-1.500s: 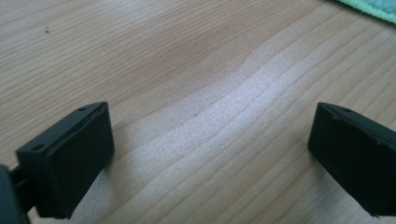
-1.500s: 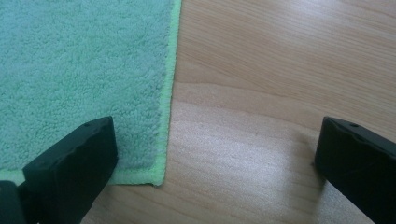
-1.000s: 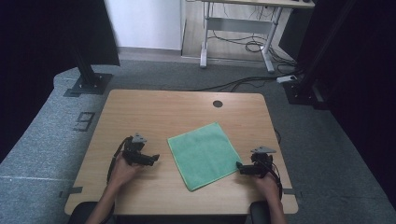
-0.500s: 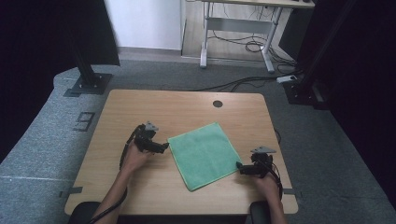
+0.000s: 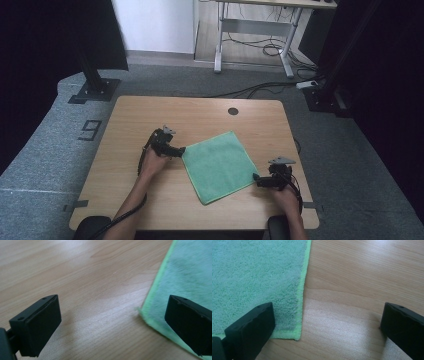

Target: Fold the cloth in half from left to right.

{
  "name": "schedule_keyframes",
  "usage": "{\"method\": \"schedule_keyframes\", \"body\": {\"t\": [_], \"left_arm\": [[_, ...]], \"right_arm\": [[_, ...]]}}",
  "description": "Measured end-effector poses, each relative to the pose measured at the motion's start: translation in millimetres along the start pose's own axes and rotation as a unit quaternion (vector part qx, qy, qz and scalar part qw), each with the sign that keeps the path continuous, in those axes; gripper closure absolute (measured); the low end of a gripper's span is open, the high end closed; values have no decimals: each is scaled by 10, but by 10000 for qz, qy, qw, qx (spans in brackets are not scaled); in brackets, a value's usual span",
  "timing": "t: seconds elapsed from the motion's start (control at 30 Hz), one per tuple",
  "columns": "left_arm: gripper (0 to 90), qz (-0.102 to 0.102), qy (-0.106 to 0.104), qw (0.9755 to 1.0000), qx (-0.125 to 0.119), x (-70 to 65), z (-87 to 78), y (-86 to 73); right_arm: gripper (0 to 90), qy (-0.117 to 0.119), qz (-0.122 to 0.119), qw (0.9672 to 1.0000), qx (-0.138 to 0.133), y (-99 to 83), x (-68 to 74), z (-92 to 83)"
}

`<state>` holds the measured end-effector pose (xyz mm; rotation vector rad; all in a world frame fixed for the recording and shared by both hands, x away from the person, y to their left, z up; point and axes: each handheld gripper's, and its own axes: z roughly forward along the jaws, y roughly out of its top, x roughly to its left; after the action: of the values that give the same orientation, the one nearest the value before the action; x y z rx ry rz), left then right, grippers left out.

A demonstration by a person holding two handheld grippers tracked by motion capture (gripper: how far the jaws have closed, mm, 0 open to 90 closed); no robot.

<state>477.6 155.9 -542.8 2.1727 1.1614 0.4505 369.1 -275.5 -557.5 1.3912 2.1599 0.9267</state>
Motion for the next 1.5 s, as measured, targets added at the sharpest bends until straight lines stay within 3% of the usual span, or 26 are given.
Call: {"method": "schedule_keyframes", "body": {"t": [0.23, 0.43, 0.63, 0.8, 0.93, 1.0, 1.17, 1.37, 1.4, 1.43, 1.5], "left_arm": [[0, 2, 96, 9999, 40, 37, 17, -49], [0, 37, 207, 9997, 119, 101, -62, -104], [0, -194, 81, 9997, 90, 241, -144, -235], [0, -187, 65, 9998, 26, 257, -151, -260], [0, -183, 64, 9998, 21, 258, -152, -262], [0, -195, 67, 9998, 22, 257, -152, -262], [0, -205, 66, 9998, 21, 257, -151, -262], [0, -204, 64, 9998, 26, 258, -152, -262], [0, -204, 63, 9998, 27, 258, -152, -262], [0, -203, 64, 9998, 27, 258, -152, -262], [0, -198, 65, 9998, 31, 259, -153, -262]], "right_arm": [[0, 39, -38, 10000, 1, 4, 22, 4], [0, 246, -247, 9994, 19, 42, 202, 40], [0, 388, -402, 9984, 95, 88, 369, 73], [56, 415, -455, 9977, 275, 147, 387, 22], [56, 682, -486, 9965, 65, 235, 438, -90], [65, 888, -528, 9946, -49, 278, 484, -126], [114, 1317, -713, 9887, -18, 331, 709, -102], [133, 1636, -1072, 9806, 164, 357, 1018, -26], [137, 1738, -1136, 9780, 201, 365, 1110, -13], [137, 1738, -1136, 9780, 201, 365, 1110, -13], [147, 1870, -1187, 9750, 193, 373, 1205, -2]]}}
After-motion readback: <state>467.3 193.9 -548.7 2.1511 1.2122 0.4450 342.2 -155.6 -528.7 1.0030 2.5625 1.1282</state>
